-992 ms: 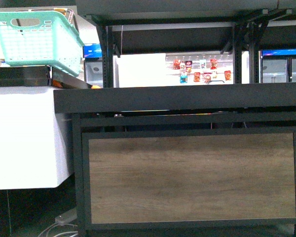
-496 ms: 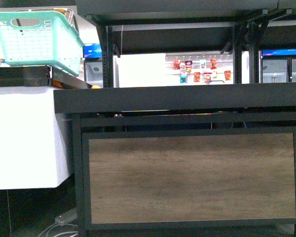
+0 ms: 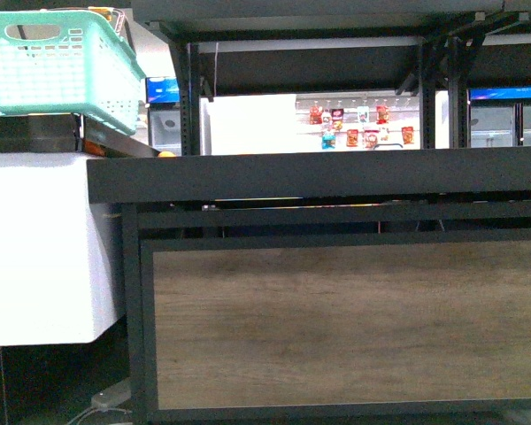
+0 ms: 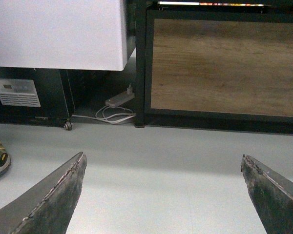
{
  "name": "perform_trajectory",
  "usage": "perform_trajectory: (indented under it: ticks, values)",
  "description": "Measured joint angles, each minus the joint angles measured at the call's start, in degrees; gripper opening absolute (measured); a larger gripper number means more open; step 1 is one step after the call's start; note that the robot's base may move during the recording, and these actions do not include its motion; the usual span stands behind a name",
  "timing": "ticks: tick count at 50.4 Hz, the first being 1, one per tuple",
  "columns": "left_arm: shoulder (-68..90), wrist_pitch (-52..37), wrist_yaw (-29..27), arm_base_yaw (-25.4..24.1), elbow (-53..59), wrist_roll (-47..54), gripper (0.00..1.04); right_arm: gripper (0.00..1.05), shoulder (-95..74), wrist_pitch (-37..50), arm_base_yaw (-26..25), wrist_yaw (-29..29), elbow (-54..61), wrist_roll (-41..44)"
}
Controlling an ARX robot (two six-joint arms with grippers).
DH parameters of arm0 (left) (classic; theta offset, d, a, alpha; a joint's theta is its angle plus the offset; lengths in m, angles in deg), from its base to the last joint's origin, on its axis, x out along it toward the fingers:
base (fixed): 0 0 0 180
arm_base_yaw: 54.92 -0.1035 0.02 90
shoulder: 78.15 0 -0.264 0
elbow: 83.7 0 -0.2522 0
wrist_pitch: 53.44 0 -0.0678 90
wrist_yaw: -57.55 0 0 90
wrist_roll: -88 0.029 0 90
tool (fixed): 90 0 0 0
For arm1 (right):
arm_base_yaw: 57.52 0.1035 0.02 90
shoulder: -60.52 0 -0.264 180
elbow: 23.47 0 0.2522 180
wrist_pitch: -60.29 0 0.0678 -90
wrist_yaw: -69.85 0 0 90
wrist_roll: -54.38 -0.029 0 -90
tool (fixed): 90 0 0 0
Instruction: Pick lemon from shelf
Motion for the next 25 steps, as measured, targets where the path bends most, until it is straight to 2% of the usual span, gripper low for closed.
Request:
perform_trajectory:
  ticks: [25]
  values:
    - [0.00,0.00,0.02,0.00,0.00,0.00,0.97,0.97,0.00,0.00,0.00,0.02,0.00,0.00]
